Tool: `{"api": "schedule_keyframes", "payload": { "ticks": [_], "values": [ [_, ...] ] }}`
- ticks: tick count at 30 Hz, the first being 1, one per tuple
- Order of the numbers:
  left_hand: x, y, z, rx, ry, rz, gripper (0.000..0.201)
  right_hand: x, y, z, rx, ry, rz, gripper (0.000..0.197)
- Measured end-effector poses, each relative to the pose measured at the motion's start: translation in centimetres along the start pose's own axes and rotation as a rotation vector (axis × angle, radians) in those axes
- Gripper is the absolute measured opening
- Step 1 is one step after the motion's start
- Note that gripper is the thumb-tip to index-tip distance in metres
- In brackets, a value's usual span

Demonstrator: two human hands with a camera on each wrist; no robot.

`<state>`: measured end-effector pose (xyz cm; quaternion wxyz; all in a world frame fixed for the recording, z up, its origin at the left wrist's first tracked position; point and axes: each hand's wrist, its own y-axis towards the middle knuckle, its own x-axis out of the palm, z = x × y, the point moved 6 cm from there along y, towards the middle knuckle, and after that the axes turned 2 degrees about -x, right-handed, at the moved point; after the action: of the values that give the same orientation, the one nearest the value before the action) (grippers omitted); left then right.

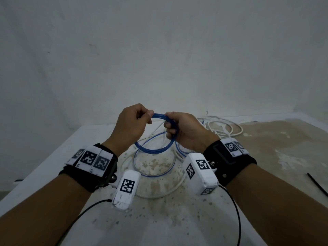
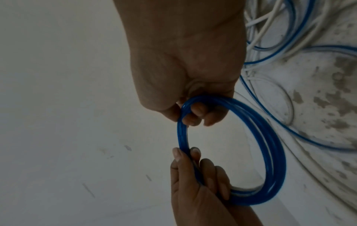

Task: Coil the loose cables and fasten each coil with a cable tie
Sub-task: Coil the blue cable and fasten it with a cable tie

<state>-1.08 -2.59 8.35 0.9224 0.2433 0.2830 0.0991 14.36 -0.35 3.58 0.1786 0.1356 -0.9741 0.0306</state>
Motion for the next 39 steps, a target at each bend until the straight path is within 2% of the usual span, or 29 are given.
{"api": "schedule_keyframes", "payload": {
  "ticks": [6, 10, 15, 22, 28, 35, 39],
  "values": [
    [0.0, -0.1, 0.3, -0.022, -0.102, -0.066, 0.019, -0.1, -0.3, 0.2, 0.038, 0.095, 0.0, 0.011],
    [-0.1, 0.0, 0.6, -0.024, -0.119, -0.052, 0.019, 0.0, -0.3, 0.2, 0.053, 0.134, -0.003, 0.012],
    [0.1, -0.3, 1.2, -0.01, -0.046, -0.021, 0.017, 0.0, -0.5, 0.0, 0.048, 0.043, 0.05, 0.011],
    [1.3, -0.2, 0.4, -0.131, -0.15, -0.004, 0.017, -0.5, -0.6, -0.7, -0.023, 0.007, 0.11, 0.021],
    [2.1, -0.2, 1.3, -0.041, -0.015, 0.008, 0.014, -1.5, -0.8, -0.6, -0.009, 0.041, 0.148, 0.027],
    [3.1, -0.3, 1.1, -0.006, -0.008, -0.015, 0.017, -2.5, -1.2, -0.3, -0.08, -0.043, 0.166, 0.026],
    [3.4, -0.3, 1.2, 0.035, 0.043, 0.021, 0.021, -2.5, -1.3, -0.3, -0.155, -0.104, 0.216, 0.024]
  ]
}}
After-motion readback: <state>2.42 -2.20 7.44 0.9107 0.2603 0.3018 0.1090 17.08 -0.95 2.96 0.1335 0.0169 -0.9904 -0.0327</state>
